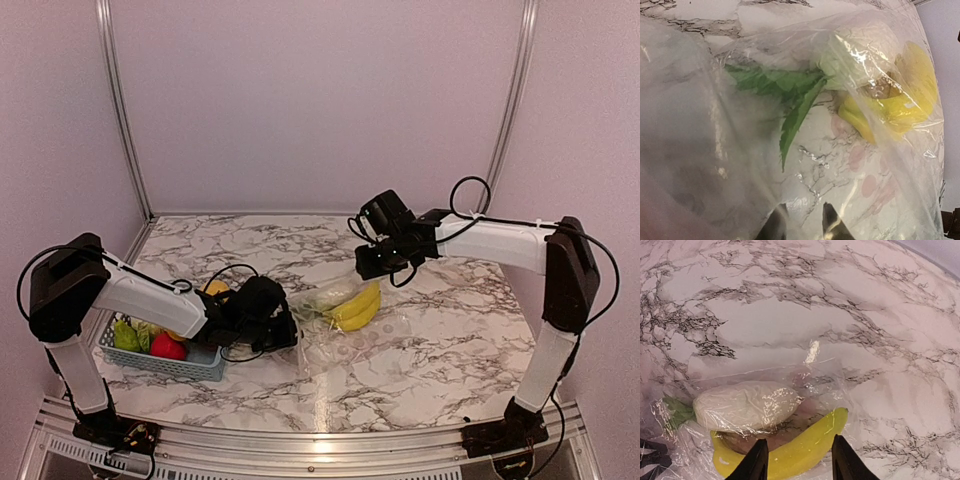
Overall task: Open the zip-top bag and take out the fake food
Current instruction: Adjust the fake fruit in the zipper food storage bag.
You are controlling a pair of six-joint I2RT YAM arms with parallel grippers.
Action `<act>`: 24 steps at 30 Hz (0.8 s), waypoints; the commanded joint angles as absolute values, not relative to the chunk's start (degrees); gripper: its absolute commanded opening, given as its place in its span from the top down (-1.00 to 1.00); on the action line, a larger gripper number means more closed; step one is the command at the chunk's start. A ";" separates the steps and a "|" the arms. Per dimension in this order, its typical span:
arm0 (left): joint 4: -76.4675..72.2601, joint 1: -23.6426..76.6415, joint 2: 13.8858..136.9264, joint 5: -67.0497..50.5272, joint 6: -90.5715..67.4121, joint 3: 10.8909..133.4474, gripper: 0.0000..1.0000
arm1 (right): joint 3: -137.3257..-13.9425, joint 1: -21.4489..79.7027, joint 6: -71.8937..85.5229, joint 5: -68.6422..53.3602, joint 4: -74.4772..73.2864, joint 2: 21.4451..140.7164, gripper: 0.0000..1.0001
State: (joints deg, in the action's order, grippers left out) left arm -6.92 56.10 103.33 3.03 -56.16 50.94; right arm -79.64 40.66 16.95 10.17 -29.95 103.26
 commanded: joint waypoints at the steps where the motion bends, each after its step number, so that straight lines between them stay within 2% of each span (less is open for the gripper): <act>1: -5.71 55.81 104.57 3.17 -55.01 52.76 0.49 | -78.76 39.02 19.22 7.36 -26.87 104.52 0.25; 11: -5.06 55.81 104.68 3.10 -54.65 53.26 0.49 | -77.37 37.61 21.56 8.92 -25.29 107.46 0.56; 24: -5.35 55.81 105.07 2.79 -54.51 53.35 0.49 | -74.49 37.27 22.99 12.43 -23.59 109.16 0.54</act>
